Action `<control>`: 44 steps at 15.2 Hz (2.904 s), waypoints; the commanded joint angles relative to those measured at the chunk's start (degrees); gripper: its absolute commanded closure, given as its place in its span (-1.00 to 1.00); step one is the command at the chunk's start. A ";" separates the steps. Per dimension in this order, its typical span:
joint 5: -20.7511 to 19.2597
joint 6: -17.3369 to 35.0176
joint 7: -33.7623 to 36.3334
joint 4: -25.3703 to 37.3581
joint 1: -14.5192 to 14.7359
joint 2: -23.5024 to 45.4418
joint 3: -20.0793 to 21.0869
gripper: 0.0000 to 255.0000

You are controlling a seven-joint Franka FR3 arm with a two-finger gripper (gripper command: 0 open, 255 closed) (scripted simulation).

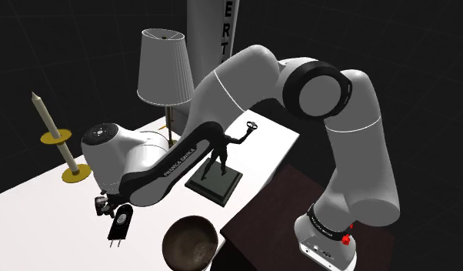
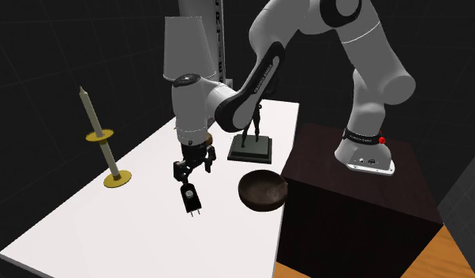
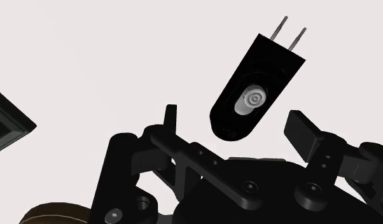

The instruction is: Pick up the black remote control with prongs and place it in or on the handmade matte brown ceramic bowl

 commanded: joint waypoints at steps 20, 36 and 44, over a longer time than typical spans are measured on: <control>-2.13 1.94 2.57 8.93 3.93 10.96 -2.78 1.00; -0.38 -1.78 1.48 7.56 2.66 5.88 -1.00 1.00; 1.34 -5.49 0.38 7.27 1.67 1.80 0.48 1.00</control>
